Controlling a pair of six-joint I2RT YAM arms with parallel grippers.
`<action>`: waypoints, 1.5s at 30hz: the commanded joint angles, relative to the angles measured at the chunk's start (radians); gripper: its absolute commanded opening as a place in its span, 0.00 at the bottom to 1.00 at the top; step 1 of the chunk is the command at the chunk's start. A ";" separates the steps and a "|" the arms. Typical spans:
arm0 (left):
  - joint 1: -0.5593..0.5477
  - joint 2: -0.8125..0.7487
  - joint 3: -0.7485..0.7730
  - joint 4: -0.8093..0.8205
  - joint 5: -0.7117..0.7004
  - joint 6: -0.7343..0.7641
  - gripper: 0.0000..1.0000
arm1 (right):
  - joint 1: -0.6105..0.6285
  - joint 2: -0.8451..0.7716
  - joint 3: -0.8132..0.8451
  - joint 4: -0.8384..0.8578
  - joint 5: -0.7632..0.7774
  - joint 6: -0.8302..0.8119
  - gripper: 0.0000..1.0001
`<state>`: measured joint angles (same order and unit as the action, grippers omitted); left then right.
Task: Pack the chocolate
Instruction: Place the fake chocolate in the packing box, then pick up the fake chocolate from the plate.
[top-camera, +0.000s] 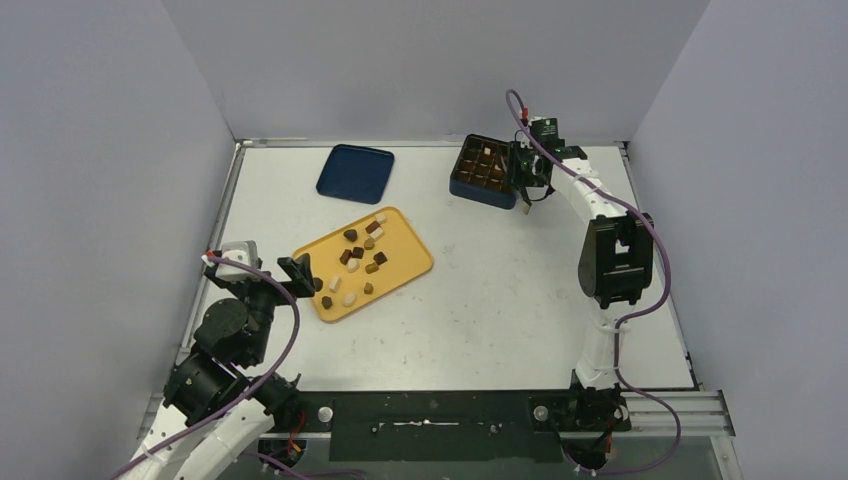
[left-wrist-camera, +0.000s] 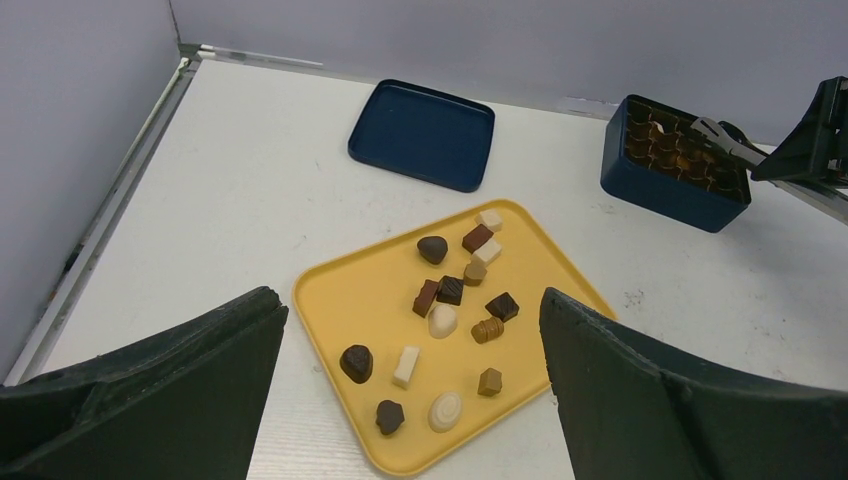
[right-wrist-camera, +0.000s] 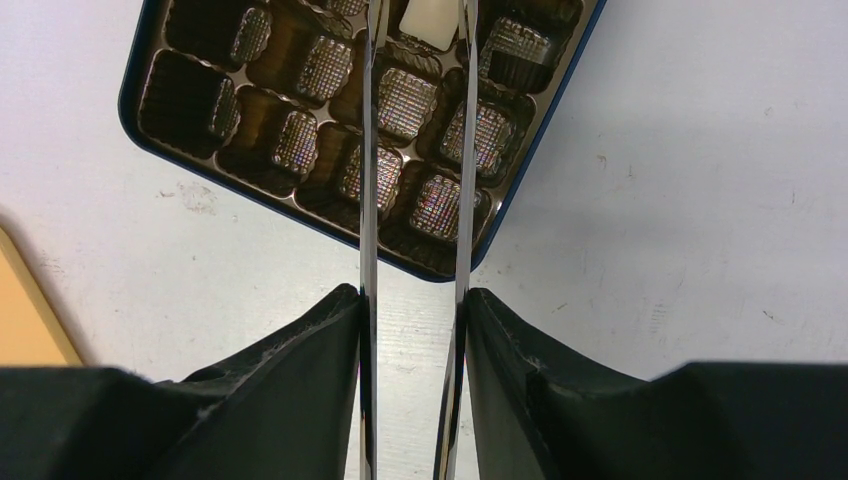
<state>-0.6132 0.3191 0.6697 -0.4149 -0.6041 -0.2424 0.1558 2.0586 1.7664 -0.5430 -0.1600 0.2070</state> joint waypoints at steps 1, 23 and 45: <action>0.006 0.013 0.007 0.035 0.008 0.011 0.97 | -0.003 -0.052 0.039 0.023 0.011 0.011 0.40; 0.006 -0.003 0.005 0.039 -0.005 0.011 0.97 | 0.284 -0.312 -0.227 0.090 0.016 -0.016 0.39; 0.006 -0.013 0.004 0.042 -0.013 0.010 0.97 | 0.665 -0.311 -0.449 0.162 0.037 0.015 0.40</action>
<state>-0.6132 0.3073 0.6693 -0.4145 -0.6090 -0.2424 0.8165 1.7912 1.3518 -0.4370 -0.1341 0.1993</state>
